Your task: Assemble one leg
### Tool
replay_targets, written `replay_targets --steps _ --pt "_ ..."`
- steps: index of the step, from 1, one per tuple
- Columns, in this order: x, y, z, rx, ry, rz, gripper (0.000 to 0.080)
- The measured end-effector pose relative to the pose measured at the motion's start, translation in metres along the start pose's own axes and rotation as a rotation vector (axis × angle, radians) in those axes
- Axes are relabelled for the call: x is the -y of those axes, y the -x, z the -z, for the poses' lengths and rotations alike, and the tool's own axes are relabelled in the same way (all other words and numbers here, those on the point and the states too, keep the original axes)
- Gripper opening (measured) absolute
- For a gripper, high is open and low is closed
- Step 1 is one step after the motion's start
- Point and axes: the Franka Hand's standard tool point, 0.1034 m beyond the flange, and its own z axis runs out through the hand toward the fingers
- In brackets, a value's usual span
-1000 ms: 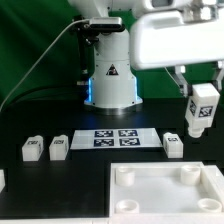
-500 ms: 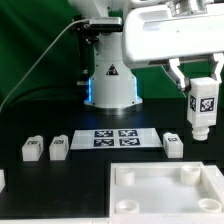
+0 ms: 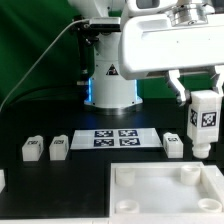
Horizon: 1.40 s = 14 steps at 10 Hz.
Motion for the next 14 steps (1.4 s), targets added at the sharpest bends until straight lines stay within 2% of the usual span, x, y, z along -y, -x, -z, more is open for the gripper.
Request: replay_targets --steps 2,5,11,14 --pt "-0.001 -0.002 -0.018 0.006 -0.003 0.003 0.0292" --pt "0.003 0.012 -0.040 0.033 -0.010 -0.012 0.0292" --pt "0.013 0.029 -0.055 0.047 -0.020 -0.002 0.0292" --pt "0.012 0.033 -0.063 0.020 -0.016 -0.006 0.0292"
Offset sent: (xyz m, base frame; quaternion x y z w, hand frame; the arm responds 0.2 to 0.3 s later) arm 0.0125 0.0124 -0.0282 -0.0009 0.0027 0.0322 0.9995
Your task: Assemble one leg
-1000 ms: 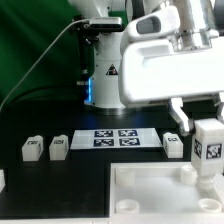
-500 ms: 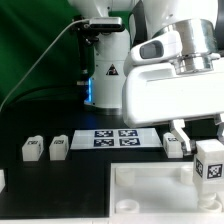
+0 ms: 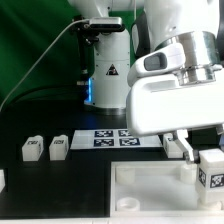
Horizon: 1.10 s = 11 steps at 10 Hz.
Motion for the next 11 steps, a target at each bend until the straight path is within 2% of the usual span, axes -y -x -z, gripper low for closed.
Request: replay_targets --steps 6,7,8,9,10,11 --pt "-0.0004 0.0002 -0.0004 -0.039 0.006 -0.008 0.0292" --pt "-0.0004 0.0002 -0.0004 -0.039 0.006 -0.007 0.0479" --pt "-0.0004 0.0002 -0.0004 -0.039 0.006 -0.007 0.0591" --pt "-0.0004 0.0002 -0.0004 -0.039 0.006 -0.005 0.0591" --pt "-0.0004 0.0002 -0.0005 -0.039 0.006 -0.004 0.0637" --pt "-0.0005 0.0003 -0.0005 -0.039 0.006 -0.003 0.0646"
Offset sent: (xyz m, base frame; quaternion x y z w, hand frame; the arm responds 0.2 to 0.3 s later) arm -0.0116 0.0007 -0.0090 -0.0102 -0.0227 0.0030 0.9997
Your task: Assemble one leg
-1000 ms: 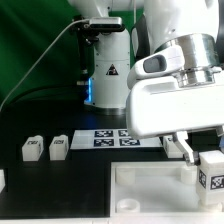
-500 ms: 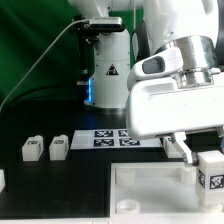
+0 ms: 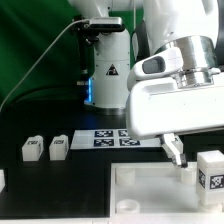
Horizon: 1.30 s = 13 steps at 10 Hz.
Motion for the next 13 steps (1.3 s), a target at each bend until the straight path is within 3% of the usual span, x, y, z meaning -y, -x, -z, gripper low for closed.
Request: replay_targets --steps 5,8,10,11,13 --pt "0.000 -0.001 0.000 0.006 0.000 0.006 0.0649" --pt "-0.001 -0.009 0.014 0.278 -0.026 0.001 0.0649" --pt "-0.001 -0.015 0.014 0.464 -0.048 -0.003 0.0649" --pt "0.001 -0.007 0.017 0.596 -0.063 0.000 0.0649" --pt "0.001 -0.010 0.013 0.779 -0.086 0.001 0.0649"
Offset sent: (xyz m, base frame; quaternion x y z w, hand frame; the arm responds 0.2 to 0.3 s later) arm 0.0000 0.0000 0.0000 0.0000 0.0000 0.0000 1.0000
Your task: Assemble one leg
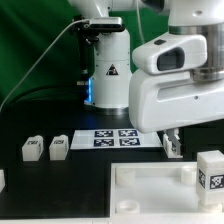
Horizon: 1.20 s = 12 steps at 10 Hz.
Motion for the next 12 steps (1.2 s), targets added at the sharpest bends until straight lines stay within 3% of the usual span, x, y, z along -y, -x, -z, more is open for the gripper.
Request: replay_targets --steps 1,5,8,12 --pt "-0.001 -0.009 0.001 -0.003 -0.003 -0.001 0.0649" --pt "-0.004 -0.012 -0.002 -0.013 -0.002 -0.002 0.0649" --pt "0.000 -0.030 0.002 -0.106 0.008 0.009 0.0649" --pt "0.000 -0.034 0.002 -0.134 0.013 0.016 0.0649"
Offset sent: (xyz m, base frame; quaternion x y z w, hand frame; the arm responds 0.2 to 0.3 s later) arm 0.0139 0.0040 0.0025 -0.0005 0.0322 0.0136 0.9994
